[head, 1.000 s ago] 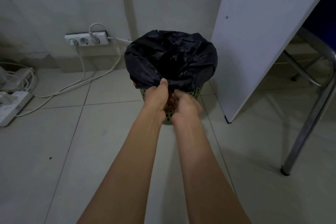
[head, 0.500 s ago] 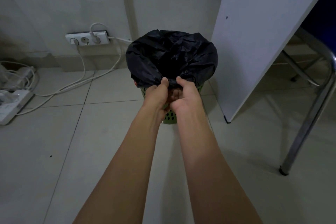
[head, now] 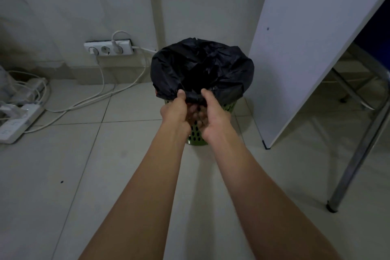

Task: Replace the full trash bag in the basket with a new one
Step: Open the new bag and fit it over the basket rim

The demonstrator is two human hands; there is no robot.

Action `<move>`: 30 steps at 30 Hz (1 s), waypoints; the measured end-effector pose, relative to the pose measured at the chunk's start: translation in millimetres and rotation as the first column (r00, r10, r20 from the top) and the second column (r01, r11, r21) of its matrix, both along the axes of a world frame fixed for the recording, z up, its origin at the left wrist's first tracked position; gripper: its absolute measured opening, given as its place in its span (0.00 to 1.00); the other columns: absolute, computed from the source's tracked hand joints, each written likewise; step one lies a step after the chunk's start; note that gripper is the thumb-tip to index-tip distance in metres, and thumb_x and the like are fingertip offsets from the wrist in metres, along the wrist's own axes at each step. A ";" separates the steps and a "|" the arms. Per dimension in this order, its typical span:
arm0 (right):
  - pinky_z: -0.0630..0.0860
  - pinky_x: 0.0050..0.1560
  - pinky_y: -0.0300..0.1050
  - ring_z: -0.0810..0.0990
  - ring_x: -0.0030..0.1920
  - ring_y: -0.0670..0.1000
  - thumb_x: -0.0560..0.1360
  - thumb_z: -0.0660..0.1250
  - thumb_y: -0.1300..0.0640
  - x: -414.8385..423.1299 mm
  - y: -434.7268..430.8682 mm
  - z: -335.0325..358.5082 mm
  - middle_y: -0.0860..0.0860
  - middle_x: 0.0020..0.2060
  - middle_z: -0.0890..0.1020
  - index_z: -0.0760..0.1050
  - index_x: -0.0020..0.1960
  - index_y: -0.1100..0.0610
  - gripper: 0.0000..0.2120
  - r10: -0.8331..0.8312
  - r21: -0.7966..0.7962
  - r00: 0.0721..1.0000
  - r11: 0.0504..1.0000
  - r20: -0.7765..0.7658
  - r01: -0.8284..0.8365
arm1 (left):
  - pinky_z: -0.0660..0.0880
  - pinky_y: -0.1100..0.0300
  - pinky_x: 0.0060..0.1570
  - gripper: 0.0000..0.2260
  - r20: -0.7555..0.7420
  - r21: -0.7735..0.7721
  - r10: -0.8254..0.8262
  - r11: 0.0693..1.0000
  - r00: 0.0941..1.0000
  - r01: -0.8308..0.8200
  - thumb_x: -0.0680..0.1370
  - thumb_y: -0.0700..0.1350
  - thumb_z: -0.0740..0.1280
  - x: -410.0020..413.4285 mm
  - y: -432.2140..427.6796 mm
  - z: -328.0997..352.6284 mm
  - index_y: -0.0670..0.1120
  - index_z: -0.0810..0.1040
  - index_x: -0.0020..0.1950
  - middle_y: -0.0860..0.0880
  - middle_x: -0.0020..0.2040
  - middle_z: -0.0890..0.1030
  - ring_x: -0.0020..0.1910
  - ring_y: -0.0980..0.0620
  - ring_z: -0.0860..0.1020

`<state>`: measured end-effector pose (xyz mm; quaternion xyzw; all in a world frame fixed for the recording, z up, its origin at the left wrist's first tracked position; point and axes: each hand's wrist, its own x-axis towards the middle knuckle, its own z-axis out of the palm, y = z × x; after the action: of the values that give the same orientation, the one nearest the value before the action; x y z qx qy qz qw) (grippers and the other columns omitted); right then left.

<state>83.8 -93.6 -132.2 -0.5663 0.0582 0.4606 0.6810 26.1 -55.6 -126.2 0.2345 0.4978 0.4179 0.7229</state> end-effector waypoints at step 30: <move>0.80 0.32 0.43 0.81 0.29 0.48 0.76 0.66 0.63 19.7 26.4 -9.3 0.56 0.35 0.81 0.77 0.52 0.63 0.05 -0.053 0.092 0.996 0.995 0.070 0.047 | 0.80 0.51 0.53 0.08 0.021 0.053 0.365 0.929 0.931 -0.365 0.81 0.38 0.65 -25.3 52.3 -3.3 0.42 0.70 0.58 0.41 0.56 0.79 0.43 0.47 0.78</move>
<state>103.4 -67.2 -141.5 -0.5495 0.0267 0.4248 0.7189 0.8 -3.3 -129.5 0.1556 0.5170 0.5599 0.6285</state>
